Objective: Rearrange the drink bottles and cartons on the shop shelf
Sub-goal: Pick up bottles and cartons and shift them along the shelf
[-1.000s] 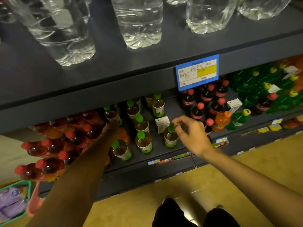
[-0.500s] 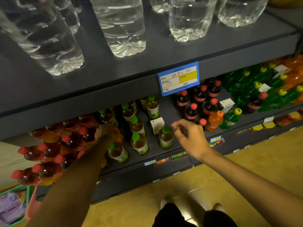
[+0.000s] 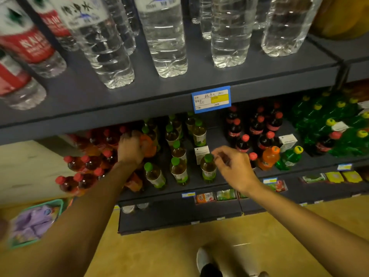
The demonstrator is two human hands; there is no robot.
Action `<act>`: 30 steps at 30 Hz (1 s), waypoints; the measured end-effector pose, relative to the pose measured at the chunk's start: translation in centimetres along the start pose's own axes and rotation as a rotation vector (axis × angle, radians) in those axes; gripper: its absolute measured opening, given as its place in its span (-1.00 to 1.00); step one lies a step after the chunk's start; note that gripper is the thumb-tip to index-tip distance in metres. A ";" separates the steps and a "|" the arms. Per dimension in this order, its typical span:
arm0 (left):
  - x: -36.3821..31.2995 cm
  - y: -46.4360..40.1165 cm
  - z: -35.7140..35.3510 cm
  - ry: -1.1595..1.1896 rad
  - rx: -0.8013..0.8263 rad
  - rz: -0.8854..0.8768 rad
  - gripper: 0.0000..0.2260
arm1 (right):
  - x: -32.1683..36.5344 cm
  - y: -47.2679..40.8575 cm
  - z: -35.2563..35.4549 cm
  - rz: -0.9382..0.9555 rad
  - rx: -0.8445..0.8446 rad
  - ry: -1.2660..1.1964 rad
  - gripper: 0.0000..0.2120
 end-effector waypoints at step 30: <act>-30.7 14.5 1.7 0.221 0.027 -0.293 -0.78 | -8.4 10.1 23.6 -0.082 -0.192 0.036 -0.90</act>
Point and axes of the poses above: each hand's wrist, its own y-axis away from the middle knuckle, its own z-axis out of the back of the hand, x = y × z, the point moved 10 cm from there along -y, towards the middle knuckle, and after that the axes turned 5 degrees about -y, right-handed, at the moved point
